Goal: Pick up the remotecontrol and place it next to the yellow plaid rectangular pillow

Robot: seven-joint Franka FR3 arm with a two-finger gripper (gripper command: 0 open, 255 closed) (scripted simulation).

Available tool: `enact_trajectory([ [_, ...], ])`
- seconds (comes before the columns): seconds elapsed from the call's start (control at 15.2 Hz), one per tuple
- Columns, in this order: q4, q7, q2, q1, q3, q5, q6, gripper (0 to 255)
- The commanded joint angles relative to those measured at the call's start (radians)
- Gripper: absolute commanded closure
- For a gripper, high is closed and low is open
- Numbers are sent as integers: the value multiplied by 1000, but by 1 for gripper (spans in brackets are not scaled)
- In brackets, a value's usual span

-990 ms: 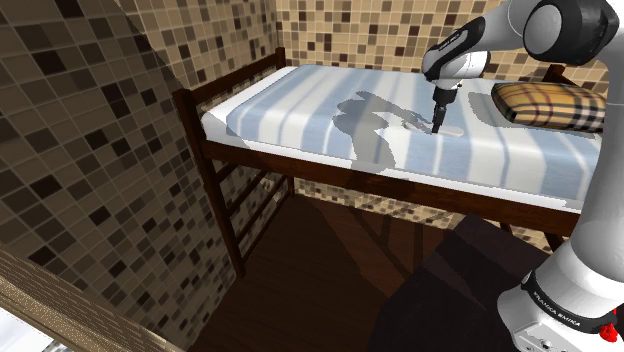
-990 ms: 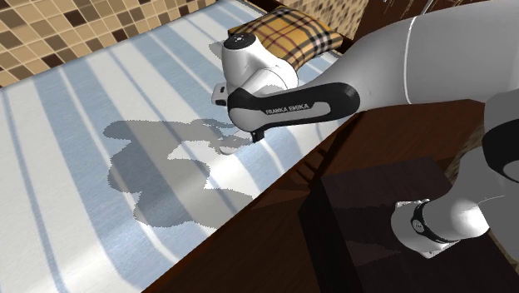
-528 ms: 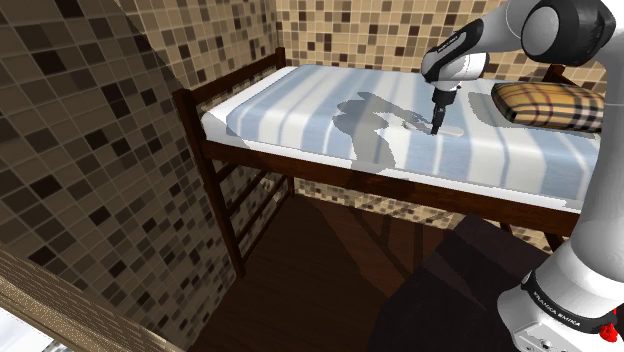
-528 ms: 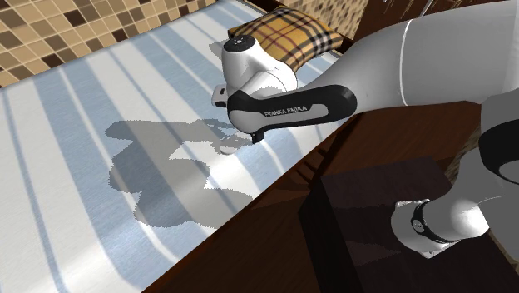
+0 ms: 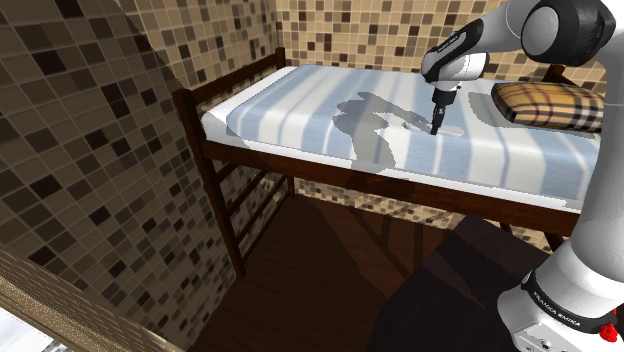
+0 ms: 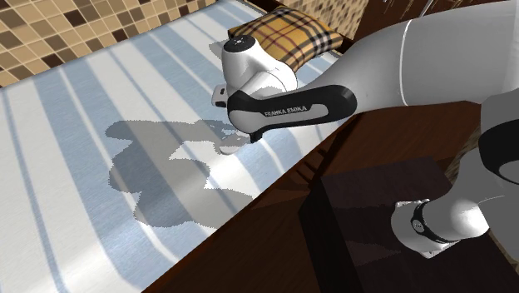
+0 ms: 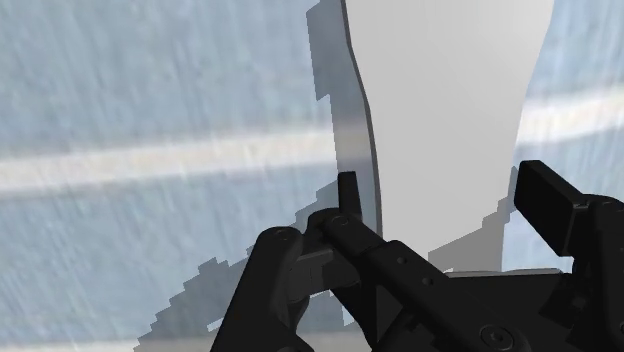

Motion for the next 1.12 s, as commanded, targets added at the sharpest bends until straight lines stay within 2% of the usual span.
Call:
enact_trajectory([
  [0.0, 0, 0, 0, 0, 0, 0, 0, 255],
  [0.13, 0, 0, 0, 0, 0, 0, 0, 255],
  [1.06, 83, 29, -81, 15, -24, -49, -155, 255],
])
